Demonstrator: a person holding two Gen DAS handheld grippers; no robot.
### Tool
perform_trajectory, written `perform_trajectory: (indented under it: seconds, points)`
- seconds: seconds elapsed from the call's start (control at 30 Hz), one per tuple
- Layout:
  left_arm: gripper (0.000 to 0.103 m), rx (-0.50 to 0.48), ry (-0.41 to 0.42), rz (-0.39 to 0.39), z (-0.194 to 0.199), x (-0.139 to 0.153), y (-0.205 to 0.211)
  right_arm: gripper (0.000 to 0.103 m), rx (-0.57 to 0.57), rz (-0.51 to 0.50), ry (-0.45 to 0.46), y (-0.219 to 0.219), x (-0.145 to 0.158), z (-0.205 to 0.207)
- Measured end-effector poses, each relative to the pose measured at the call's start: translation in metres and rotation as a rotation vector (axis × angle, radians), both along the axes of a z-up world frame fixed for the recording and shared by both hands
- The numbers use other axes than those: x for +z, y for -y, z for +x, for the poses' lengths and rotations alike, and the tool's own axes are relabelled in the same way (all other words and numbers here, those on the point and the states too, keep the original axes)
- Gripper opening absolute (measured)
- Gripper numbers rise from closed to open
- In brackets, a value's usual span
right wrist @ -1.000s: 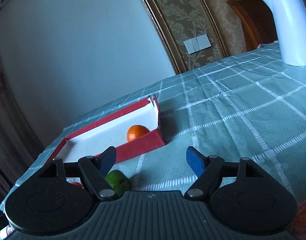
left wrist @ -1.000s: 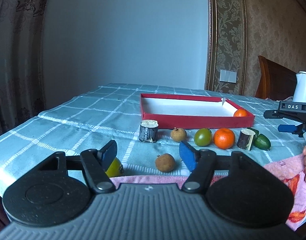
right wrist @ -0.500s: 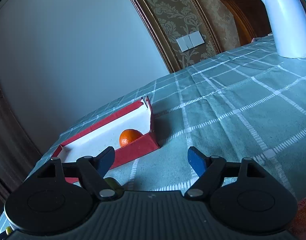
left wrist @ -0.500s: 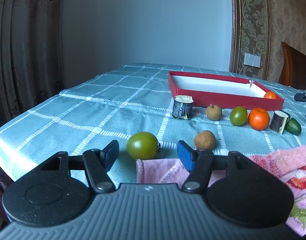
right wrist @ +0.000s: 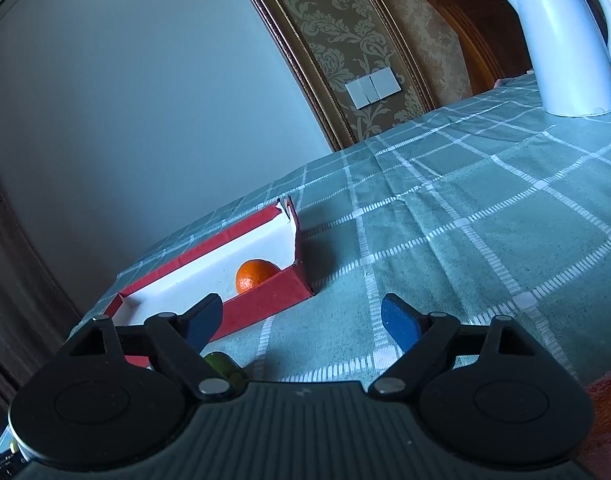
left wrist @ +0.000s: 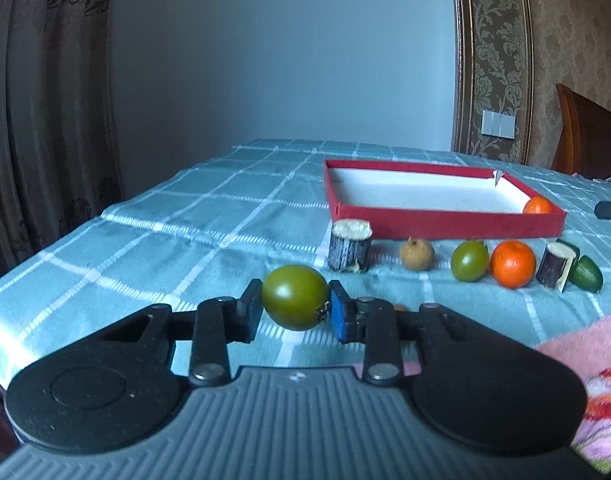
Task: Organize fruits
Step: 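Carry the green tomato into the red tray and open the left gripper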
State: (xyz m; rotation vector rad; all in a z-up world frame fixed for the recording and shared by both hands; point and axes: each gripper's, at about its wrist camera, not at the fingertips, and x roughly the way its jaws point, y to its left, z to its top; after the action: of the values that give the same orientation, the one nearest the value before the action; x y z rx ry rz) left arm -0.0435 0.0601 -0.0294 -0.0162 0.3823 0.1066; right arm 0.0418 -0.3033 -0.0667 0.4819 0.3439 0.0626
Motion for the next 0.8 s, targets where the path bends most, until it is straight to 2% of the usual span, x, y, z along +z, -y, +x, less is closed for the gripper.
perform_trajectory:
  seconds: [0.13, 0.23, 0.43, 0.53, 0.57, 0.6, 0.67, 0.7, 0.8]
  points:
    - [0.031, -0.043, 0.069, 0.037, 0.024, 0.028, 0.018, 0.087, -0.001, 0.003, 0.001, 0.0, 0.0, 0.001]
    - [0.031, -0.074, 0.074, 0.055, 0.058, 0.041, 0.034, 0.087, -0.004, 0.005, 0.002, 0.0, -0.001, 0.001]
    - [0.032, -0.102, -0.036, 0.027, 0.138, 0.041, 0.055, 0.087, -0.004, 0.013, 0.007, 0.002, -0.001, 0.0]
    - [0.033, -0.061, -0.098, 0.027, 0.168, 0.034, 0.056, 0.087, 0.002, 0.016, 0.008, 0.002, -0.001, 0.001]
    - [0.039, -0.046, -0.112, 0.033, 0.175, 0.032, 0.057, 0.087, 0.005, 0.018, 0.009, 0.002, -0.001, 0.0]
    - [0.051, -0.033, -0.12, 0.037, 0.178, 0.03, 0.056, 0.087, 0.006, 0.019, 0.01, 0.002, -0.001, 0.0]
    - [0.062, -0.03, -0.104, 0.036, 0.177, 0.03, 0.054, 0.087, 0.009, 0.023, 0.012, 0.002, 0.0, 0.0]
    - [0.065, -0.036, -0.092, 0.04, 0.174, 0.031, 0.054, 0.087, 0.01, 0.023, 0.014, 0.002, 0.0, 0.0]
    - [0.066, -0.041, -0.063, 0.064, 0.159, 0.036, 0.054, 0.087, 0.014, 0.026, 0.016, 0.003, 0.0, 0.001]
